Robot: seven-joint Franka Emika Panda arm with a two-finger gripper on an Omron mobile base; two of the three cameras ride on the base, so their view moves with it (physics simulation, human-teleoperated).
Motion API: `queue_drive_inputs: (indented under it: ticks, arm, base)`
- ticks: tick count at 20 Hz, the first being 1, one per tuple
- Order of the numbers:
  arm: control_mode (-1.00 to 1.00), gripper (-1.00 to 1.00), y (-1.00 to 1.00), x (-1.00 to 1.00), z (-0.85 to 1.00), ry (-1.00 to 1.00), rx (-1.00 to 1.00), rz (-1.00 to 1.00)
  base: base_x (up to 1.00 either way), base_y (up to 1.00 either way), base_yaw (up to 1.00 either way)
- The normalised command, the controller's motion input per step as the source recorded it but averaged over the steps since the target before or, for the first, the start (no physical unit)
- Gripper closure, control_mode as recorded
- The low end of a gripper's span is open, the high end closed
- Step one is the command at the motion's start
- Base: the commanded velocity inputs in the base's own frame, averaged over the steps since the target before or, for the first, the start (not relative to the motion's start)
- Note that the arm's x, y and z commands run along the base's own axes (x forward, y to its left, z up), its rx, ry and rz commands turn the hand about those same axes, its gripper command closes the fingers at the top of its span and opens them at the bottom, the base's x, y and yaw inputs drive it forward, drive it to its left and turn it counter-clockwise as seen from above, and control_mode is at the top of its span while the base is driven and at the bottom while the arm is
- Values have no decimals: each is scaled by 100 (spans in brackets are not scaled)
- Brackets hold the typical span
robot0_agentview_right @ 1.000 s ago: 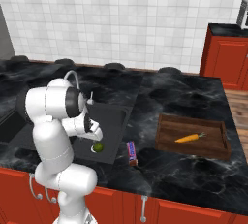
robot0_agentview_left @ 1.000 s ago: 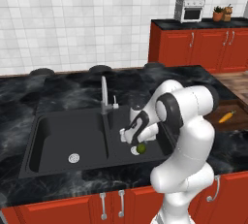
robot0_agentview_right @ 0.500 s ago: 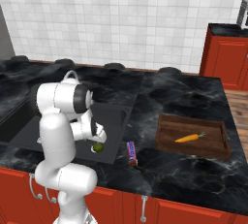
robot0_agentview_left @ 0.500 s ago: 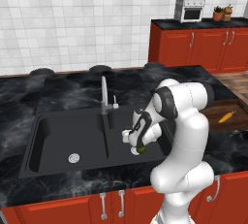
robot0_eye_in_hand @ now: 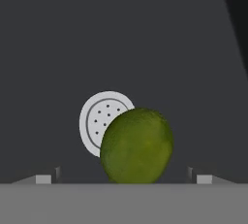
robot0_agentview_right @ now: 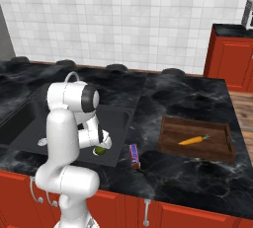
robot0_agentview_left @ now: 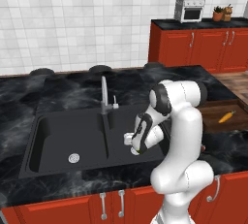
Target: Pick up all produce items and place them in the sink. Turn on the sink faucet to wash them. Then turn the sink off and put them in the tray.
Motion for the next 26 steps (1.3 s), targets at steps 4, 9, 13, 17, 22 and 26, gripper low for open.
queue_drive_inputs:
  ticks: [4,9,13,17,22,26]
  arm:
    - [-100,-100,0,2,-8,0,0,0]
    - [-100,-100,-2,2,-5,0,0,-1]
    - [-100,-100,-3,0,-11,0,0,-3]
    - [-100,-100,-2,0,-16,0,0,-2]
    - [-100,-100,0,0,-18,0,0,-2]
    - [-100,-100,0,0,-22,0,0,-1]
  base:
    - [0,0,0]
    - [0,0,0]
    - [0,0,0]
    - [0,0,0]
    - [0,0,0]
    - [0,0,0]
